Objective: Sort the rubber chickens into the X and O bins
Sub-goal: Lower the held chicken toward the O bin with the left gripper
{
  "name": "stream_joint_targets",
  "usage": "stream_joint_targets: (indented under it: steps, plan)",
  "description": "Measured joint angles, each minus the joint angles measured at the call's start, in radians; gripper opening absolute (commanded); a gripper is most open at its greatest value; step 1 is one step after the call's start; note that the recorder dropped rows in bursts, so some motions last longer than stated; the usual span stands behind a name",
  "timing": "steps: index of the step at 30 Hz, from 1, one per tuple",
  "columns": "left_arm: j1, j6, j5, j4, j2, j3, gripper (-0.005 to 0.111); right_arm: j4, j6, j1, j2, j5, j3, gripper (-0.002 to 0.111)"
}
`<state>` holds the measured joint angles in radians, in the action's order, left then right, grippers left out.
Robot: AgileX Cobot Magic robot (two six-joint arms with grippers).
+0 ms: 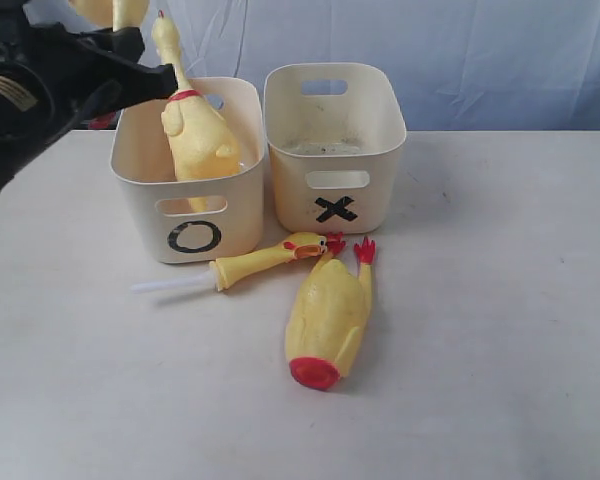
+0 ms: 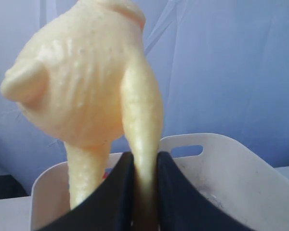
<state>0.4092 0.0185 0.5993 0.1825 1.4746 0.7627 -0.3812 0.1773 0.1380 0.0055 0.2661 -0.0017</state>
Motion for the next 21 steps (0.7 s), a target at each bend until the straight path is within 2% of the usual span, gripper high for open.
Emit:
stream_joint_targets:
  steps: [14, 21]
  plan:
    - [0.0, -0.082, 0.387, -0.031, 0.297, 0.0, 0.0, 0.0, 0.0, 0.0, 0.0, 0.0, 0.0, -0.001]
    - [0.0, -0.176, 0.455, -0.031, 0.392, 0.002, 0.0, 0.0, 0.0, 0.0, 0.0, 0.0, 0.0, -0.001]
